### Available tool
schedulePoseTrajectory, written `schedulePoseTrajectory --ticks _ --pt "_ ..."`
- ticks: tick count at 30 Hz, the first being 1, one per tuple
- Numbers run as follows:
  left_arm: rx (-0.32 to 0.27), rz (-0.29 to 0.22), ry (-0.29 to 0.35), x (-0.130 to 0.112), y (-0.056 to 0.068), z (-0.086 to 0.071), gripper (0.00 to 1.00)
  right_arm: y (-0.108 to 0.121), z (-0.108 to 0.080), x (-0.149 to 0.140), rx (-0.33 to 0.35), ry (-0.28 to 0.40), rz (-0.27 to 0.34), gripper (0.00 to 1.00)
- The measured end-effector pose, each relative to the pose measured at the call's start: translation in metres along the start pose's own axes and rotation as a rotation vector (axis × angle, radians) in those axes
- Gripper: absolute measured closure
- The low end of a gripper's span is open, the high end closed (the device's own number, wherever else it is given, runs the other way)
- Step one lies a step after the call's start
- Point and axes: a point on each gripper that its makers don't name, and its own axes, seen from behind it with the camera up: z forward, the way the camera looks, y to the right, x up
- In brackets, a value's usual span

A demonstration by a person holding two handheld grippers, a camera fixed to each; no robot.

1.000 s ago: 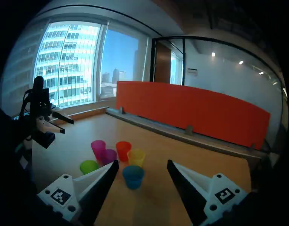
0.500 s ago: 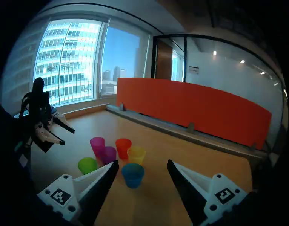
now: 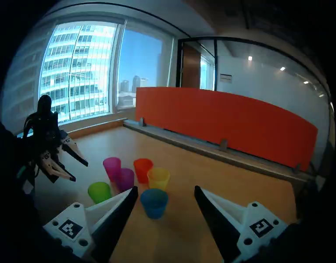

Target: Pour water

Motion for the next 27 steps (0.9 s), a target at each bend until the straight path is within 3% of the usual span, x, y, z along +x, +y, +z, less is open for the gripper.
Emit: schedulePoseTrajectory --ticks 27 --pt "-0.075 0.002 -0.13 -0.041 0.006 0.045 0.1 0.006 0.027 -0.003 0.016 -0.022 0.007 0.01"
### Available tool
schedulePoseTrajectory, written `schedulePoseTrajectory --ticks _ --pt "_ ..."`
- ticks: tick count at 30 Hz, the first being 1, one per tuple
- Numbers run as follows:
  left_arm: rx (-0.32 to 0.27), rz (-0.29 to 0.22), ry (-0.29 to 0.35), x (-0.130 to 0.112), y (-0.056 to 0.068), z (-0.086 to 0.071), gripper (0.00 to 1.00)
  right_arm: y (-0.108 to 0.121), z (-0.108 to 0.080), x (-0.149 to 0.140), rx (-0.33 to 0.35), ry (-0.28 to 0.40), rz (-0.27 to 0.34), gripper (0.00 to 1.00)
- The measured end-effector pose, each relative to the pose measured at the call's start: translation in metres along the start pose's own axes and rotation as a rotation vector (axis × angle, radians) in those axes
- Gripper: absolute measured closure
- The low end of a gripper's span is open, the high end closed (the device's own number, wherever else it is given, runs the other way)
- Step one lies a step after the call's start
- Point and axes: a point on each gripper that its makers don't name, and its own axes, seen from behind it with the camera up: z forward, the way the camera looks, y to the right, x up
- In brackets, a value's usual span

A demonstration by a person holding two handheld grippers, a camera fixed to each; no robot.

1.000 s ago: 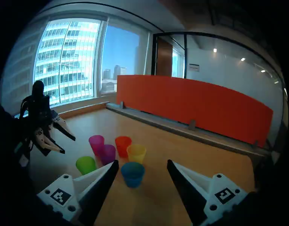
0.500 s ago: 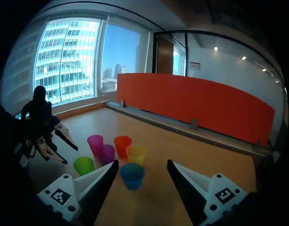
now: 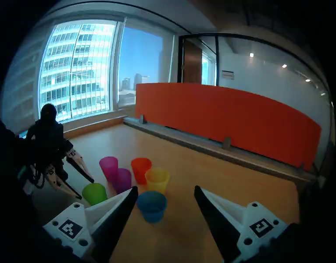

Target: Pour water

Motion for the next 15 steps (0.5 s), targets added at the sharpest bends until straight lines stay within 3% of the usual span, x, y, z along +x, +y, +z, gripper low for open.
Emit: schedulePoseTrajectory --ticks 15 --pt "-0.032 0.01 -0.041 -0.001 0.003 0.024 0.1 0.003 0.014 -0.005 0.01 -0.015 0.006 0.01"
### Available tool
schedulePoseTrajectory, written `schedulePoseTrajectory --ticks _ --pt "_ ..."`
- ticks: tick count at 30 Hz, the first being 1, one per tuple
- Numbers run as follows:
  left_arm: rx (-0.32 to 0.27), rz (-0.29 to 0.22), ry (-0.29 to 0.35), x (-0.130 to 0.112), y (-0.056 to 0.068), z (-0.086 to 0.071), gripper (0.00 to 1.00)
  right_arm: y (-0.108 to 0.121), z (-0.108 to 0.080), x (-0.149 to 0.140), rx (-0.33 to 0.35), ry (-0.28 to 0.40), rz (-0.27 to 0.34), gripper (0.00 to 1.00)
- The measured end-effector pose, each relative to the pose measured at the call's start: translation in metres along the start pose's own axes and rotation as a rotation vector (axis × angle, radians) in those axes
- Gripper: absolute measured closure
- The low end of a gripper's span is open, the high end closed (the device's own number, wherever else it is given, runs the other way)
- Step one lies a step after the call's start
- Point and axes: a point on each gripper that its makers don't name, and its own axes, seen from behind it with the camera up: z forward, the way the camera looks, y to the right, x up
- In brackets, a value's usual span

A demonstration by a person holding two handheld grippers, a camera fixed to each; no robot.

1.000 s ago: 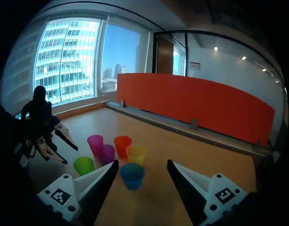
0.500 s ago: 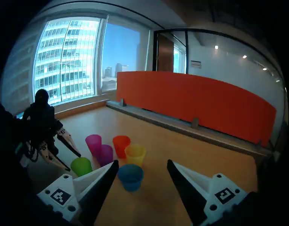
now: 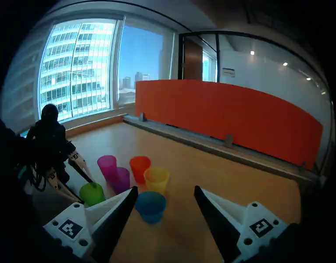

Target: Pour water

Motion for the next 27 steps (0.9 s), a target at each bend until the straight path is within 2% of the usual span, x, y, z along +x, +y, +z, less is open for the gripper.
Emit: schedulePoseTrajectory --ticks 14,27 --pt "-0.002 0.031 -0.008 0.011 0.002 0.018 0.1 0.002 0.004 -0.003 0.002 -0.003 0.005 0.01" --pt "0.01 0.012 -0.004 0.013 -0.001 0.018 0.11 0.002 0.009 -0.009 0.003 -0.013 0.006 0.01"
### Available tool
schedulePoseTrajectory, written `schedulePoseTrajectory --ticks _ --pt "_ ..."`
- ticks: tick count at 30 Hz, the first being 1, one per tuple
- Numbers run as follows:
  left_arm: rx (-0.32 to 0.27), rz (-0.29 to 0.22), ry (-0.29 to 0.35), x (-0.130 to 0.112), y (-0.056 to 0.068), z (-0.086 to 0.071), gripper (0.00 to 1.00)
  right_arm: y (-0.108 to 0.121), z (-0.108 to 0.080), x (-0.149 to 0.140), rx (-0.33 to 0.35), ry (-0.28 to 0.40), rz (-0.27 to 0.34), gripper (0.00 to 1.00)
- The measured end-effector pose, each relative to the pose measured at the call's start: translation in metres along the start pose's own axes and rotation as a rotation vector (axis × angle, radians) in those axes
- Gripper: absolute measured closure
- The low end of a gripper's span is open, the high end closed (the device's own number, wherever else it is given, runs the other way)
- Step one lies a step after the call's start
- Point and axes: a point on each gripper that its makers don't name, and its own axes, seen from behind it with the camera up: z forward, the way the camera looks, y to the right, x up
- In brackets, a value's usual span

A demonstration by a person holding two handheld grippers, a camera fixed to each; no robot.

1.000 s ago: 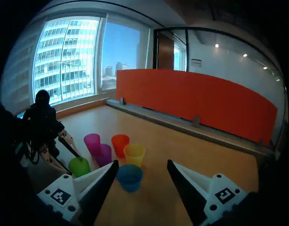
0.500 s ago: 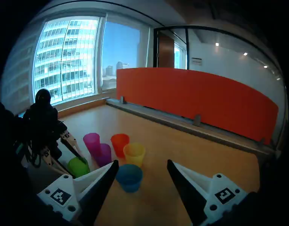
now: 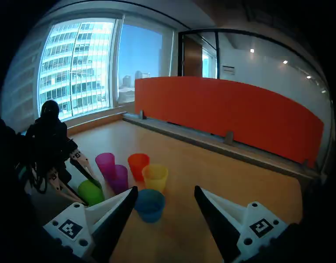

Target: Pour water

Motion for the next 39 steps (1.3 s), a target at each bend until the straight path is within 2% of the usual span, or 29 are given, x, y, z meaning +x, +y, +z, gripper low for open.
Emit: schedulePoseTrajectory --ticks 15,26,39 --pt "0.025 0.01 0.087 0.023 -0.006 -0.019 0.11 -0.008 0.011 -0.018 0.016 -0.035 -0.022 0.0" --pt "0.081 -0.003 0.173 0.048 -0.024 -0.041 0.11 -0.012 0.019 -0.032 0.032 -0.062 -0.029 0.01" --pt "0.161 -0.028 0.304 0.081 -0.049 -0.079 0.11 -0.016 0.028 -0.052 0.047 -0.103 -0.037 0.01"
